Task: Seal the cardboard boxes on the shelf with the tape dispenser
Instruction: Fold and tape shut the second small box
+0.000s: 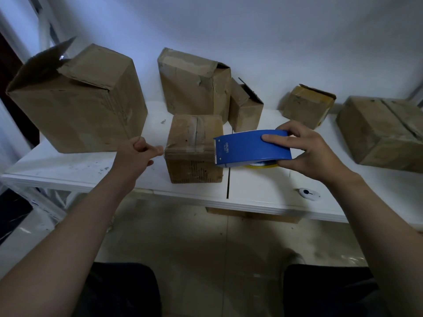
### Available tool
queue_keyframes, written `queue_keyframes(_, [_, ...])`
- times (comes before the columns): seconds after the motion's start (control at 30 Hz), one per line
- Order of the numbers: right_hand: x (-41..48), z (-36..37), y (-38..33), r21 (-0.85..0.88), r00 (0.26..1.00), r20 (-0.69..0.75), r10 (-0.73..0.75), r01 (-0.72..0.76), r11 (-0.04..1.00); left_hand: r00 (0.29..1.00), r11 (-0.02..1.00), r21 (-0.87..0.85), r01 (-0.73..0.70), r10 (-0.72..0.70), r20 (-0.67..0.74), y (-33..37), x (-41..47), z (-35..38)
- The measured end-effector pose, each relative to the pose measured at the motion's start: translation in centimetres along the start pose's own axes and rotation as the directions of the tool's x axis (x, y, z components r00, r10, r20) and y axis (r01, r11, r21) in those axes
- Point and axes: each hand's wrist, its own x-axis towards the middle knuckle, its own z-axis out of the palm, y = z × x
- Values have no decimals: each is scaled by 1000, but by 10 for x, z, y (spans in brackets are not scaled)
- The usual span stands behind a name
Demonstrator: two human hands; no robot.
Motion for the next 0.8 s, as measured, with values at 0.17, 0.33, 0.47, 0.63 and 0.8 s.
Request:
queue_keyframes(0.17, [-8, -1, 7, -30, 1000, -26, -10, 9, 1000, 1000, 1000, -22, -15, 15, -18, -3, 0, 3])
queue_keyframes(0.33, [-17, -8, 13, -66, 999, -48, -2, -1, 998, 998, 997, -74, -3, -2, -68, -3, 3, -8])
queue_keyframes(0.47, [-28, -21, 23, -107, 995, -91, 46, -56, 993, 997, 994, -105, 23, -31, -76, -11, 6, -18])
queue_keyframes(0.63, [-29, -19, 22, -102, 993, -91, 69, -79, 992, 995, 987, -141, 71, -81, -65, -16, 4, -7])
queue_keyframes(0.8, [-26, -16, 25, -101, 992, -101, 72, -83, 991, 993, 993, -102, 67, -76, -86, -20, 4, -3])
